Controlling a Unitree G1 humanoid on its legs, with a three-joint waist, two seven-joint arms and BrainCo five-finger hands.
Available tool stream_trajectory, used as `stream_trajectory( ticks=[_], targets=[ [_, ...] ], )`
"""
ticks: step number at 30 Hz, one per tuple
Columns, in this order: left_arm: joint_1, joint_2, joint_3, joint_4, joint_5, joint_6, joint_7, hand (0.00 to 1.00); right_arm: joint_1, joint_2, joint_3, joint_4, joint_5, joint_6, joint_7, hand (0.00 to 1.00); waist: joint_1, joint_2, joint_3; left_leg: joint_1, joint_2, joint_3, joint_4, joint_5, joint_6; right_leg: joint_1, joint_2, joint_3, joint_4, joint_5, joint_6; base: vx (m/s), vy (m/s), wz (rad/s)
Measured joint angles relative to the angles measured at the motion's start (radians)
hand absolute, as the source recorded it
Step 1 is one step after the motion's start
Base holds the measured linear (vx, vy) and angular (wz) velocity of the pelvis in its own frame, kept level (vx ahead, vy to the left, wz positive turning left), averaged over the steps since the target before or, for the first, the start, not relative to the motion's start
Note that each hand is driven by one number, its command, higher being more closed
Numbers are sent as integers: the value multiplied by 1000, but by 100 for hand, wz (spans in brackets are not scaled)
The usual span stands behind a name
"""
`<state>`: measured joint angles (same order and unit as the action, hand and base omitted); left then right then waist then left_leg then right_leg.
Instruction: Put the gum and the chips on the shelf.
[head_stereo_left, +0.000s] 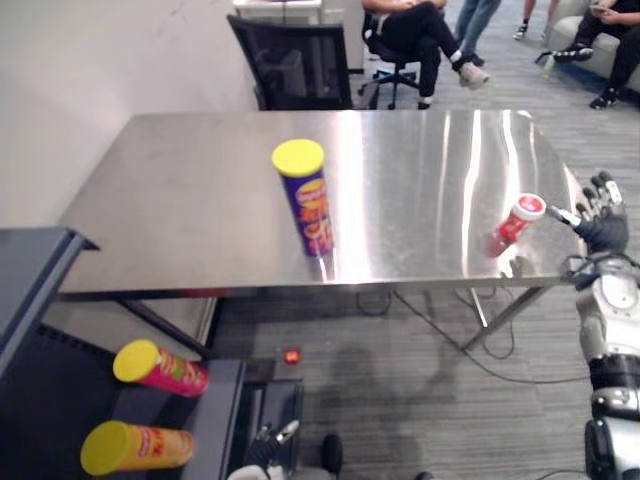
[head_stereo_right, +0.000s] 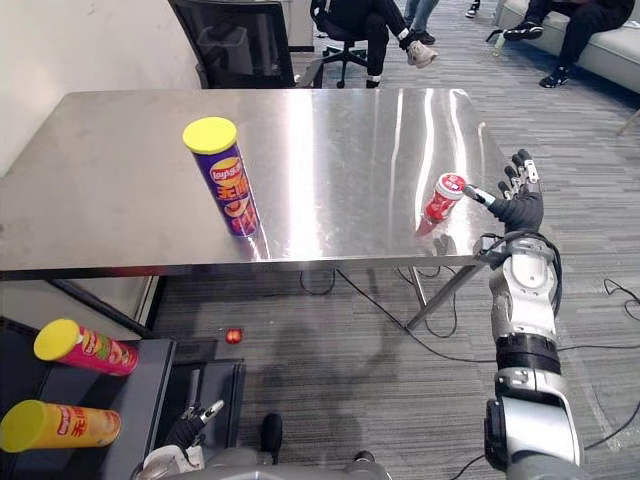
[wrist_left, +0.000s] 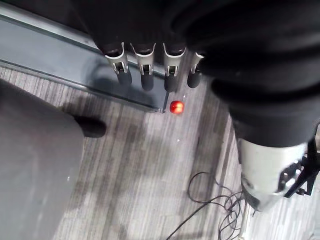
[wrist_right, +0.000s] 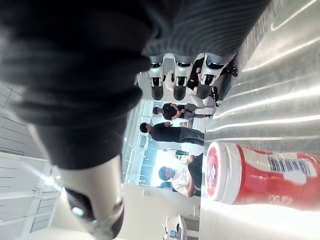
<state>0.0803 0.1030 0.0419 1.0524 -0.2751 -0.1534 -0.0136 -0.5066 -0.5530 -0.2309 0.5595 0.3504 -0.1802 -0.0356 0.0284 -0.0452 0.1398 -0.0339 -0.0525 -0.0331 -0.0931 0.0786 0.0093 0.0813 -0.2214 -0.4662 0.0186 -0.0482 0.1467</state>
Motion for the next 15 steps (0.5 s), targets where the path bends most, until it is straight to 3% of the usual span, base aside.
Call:
stream_trajectory(
  ticks=[6,15],
  targets=[
    [0,1,-1,0,-18,0,-3,0,-112,-70,4,153,0,6,0,0,1,-4,3,0,-19,-10,0,2,4,9,-11,-15,-4,1,-1,43,37,7],
    [-2,1,-1,-16,-29,-1,-12,0,-241,-106,6,296,1,28,3,0,1,-4,32,0,-20,-9,-1,2,3,11,-7,-15,-19,13,-23,20,10,-2]
  ],
)
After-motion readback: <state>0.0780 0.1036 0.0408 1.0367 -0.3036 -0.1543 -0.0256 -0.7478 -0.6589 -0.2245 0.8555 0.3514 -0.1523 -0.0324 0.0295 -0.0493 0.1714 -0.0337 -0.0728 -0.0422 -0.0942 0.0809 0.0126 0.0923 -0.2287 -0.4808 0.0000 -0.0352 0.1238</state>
